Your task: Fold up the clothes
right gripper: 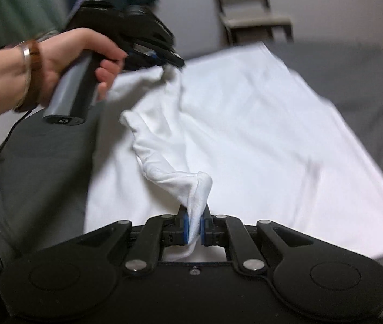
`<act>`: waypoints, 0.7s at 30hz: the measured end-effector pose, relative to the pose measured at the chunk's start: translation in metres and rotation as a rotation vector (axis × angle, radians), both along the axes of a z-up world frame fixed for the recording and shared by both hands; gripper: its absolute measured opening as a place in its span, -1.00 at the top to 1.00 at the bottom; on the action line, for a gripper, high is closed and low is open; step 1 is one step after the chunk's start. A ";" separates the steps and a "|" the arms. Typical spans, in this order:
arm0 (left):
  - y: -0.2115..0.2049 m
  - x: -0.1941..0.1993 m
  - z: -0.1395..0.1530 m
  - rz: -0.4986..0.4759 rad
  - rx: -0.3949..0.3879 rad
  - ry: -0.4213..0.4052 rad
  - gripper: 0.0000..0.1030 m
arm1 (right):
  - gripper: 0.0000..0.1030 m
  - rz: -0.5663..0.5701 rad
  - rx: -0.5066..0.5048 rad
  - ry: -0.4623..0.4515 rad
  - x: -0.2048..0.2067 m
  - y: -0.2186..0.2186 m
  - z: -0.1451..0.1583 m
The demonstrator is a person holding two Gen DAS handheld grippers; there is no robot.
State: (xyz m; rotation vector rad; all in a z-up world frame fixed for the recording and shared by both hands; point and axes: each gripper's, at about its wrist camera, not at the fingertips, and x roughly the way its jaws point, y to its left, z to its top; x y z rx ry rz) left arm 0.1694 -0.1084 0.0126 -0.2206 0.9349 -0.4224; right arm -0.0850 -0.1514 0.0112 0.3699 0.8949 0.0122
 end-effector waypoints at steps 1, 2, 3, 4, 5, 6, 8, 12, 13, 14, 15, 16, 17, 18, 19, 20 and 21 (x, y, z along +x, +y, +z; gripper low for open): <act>-0.003 0.002 -0.005 0.009 -0.006 0.014 0.91 | 0.84 -0.015 0.033 0.012 0.000 -0.005 -0.004; -0.005 0.004 -0.010 0.015 -0.009 0.033 0.91 | 0.84 -0.027 0.063 0.022 0.000 -0.008 -0.007; -0.007 0.005 -0.014 0.021 -0.005 0.048 0.90 | 0.84 -0.035 0.087 0.034 0.001 -0.011 -0.010; -0.008 0.006 -0.018 0.027 0.000 0.059 0.89 | 0.83 -0.044 0.110 0.047 0.002 -0.014 -0.013; -0.009 0.006 -0.021 0.029 -0.002 0.060 0.89 | 0.81 -0.049 0.115 0.055 0.003 -0.016 -0.015; -0.010 0.006 -0.023 0.030 -0.014 0.065 0.89 | 0.80 -0.054 0.115 0.061 0.004 -0.017 -0.018; -0.010 0.007 -0.025 0.036 -0.046 0.084 0.75 | 0.80 -0.062 0.113 0.065 0.004 -0.017 -0.020; 0.004 0.001 -0.011 0.060 -0.159 0.041 -0.42 | 0.63 -0.069 0.057 0.055 -0.004 -0.006 -0.016; 0.007 -0.002 -0.005 0.063 -0.180 0.016 -0.62 | 0.63 -0.067 0.041 0.056 -0.005 -0.005 -0.016; 0.011 -0.005 0.003 0.068 -0.178 -0.010 -0.82 | 0.60 -0.066 0.026 0.054 -0.006 -0.004 -0.014; 0.015 -0.008 0.012 0.073 -0.165 -0.036 -0.82 | 0.54 -0.066 0.012 0.051 -0.008 -0.002 -0.013; 0.020 -0.011 0.019 0.075 -0.153 -0.048 -0.82 | 0.48 -0.070 -0.008 0.046 -0.009 0.000 -0.011; 0.028 -0.015 0.025 0.073 -0.143 -0.050 -0.82 | 0.34 -0.074 -0.025 0.036 -0.014 0.000 -0.008; 0.036 -0.021 0.031 0.070 -0.135 -0.050 -0.82 | 0.23 -0.078 -0.036 0.028 -0.016 0.001 -0.005; 0.044 -0.027 0.037 0.061 -0.117 -0.048 -0.82 | 0.19 -0.084 -0.019 0.033 -0.015 -0.002 -0.005; 0.051 -0.038 0.042 0.043 -0.091 -0.051 -0.82 | 0.19 -0.090 0.004 0.040 -0.014 -0.006 -0.007; 0.056 -0.051 0.047 0.012 -0.062 -0.062 -0.82 | 0.27 -0.097 0.028 0.048 -0.012 -0.010 -0.008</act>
